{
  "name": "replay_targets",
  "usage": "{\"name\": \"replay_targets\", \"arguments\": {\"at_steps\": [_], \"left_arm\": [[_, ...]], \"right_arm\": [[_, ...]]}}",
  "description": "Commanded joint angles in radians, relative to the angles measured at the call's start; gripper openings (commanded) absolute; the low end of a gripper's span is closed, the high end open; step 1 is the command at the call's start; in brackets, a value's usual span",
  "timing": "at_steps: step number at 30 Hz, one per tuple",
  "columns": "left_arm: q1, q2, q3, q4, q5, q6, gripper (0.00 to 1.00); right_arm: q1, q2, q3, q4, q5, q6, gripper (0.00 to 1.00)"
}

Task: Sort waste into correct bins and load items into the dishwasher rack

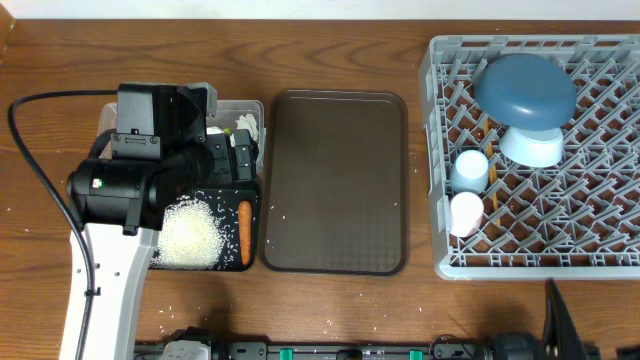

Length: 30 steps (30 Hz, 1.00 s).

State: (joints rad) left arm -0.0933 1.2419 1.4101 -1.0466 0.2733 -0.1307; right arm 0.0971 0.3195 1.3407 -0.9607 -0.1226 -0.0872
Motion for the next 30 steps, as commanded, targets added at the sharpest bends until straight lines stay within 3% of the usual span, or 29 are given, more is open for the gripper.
{"name": "replay_targets", "arguments": {"at_steps": [1, 11, 15, 23, 30], "left_arm": [[0.005, 0.001, 0.002, -0.002, -0.010, -0.002, 0.97], [0.005, 0.001, 0.002, -0.002, -0.010, -0.002, 0.97], [0.005, 0.001, 0.002, -0.002, -0.010, -0.002, 0.96], [0.005, 0.001, 0.002, -0.002, -0.010, -0.002, 0.97], [0.005, 0.001, 0.002, -0.002, -0.010, -0.002, 0.96]], "right_arm": [[0.009, -0.028, 0.000, -0.035, 0.003, 0.011, 0.99], [0.009, -0.125, -0.001, -0.370, 0.004, 0.009, 0.99], [0.008, -0.164, -0.009, -0.393, 0.021, -0.004, 0.99], [0.006, -0.253, -0.058, -0.365, 0.021, -0.004, 0.99], [-0.010, -0.313, -0.257, -0.110, 0.021, -0.004, 0.99]]}}
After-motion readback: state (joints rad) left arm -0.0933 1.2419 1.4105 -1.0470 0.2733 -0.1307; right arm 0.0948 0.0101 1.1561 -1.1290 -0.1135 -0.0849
